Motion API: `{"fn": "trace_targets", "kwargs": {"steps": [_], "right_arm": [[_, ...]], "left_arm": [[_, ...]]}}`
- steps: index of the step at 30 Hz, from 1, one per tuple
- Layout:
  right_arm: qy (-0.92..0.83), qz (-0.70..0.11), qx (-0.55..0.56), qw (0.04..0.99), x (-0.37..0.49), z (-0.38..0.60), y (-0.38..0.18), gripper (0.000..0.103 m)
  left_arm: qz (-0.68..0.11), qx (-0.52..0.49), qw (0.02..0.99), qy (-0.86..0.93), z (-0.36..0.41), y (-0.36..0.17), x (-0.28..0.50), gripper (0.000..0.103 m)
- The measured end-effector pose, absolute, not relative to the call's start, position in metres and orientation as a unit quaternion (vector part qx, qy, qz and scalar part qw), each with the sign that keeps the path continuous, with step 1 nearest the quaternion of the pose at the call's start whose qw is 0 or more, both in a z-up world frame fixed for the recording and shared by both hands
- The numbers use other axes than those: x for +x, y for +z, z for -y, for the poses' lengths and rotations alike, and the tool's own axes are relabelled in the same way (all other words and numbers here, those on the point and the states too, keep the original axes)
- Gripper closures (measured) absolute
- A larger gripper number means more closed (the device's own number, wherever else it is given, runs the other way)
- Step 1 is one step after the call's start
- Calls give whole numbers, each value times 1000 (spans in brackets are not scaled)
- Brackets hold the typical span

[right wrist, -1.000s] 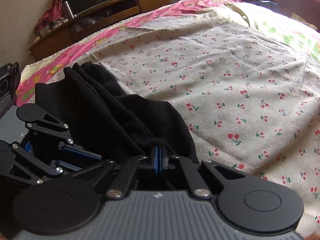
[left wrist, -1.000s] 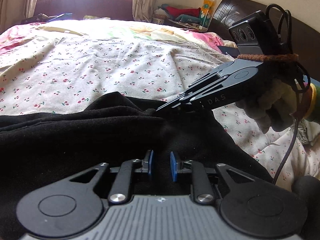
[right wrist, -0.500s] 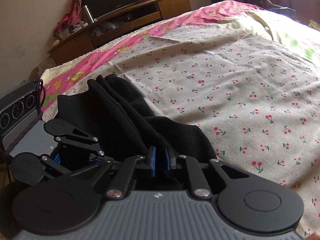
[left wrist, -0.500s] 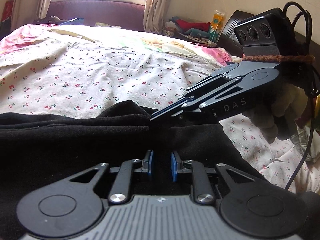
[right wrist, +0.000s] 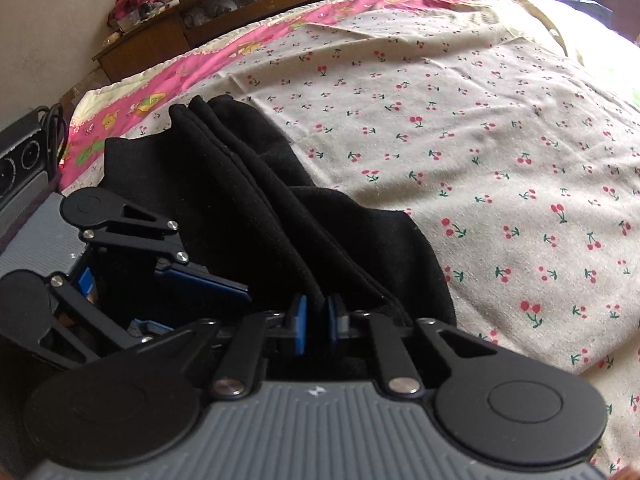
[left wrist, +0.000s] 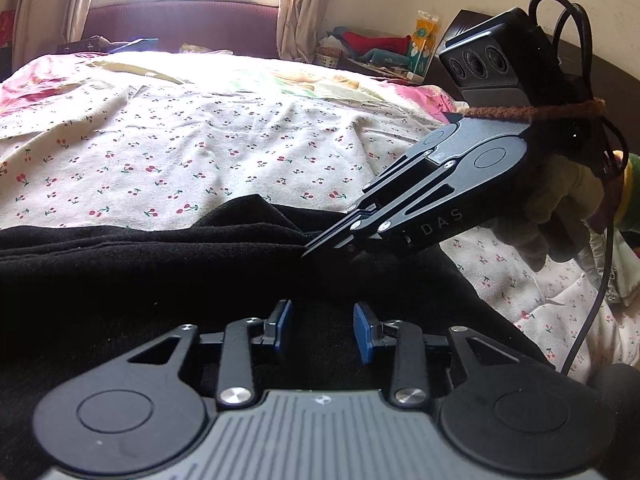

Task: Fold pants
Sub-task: 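Close the right gripper on the edge of the black pants stack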

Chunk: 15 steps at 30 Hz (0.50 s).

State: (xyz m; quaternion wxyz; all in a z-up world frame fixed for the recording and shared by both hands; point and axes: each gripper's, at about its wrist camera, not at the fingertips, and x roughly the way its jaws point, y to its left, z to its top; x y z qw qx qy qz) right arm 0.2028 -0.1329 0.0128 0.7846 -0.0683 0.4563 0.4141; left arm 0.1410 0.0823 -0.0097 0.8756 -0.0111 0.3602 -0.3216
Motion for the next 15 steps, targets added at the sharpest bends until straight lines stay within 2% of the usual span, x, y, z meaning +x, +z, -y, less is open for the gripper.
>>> {"fn": "trace_targets", "kwargs": {"steps": [1,5,10,12,15], "right_arm": [[408,-451,-69,791,200,134,18,102],[389,-432,-56,812,207,144,36,102],[295,-424,-84,852,235,143,5,103],[287,-432,-36,854,237,156,-2,103],[289,-391,17,874,214,186,20,100]], "left_arm": [[-358,-14,875,-324,-83,-8,141,56],[-345,-3,881,-325,-78,-4,144,50],[-351,27,878,-324,-68,-11,144,45],[-350,39,877,-326,-69,-11,140,45],[-357,31,874,-329,-71,-12,143,44]]}}
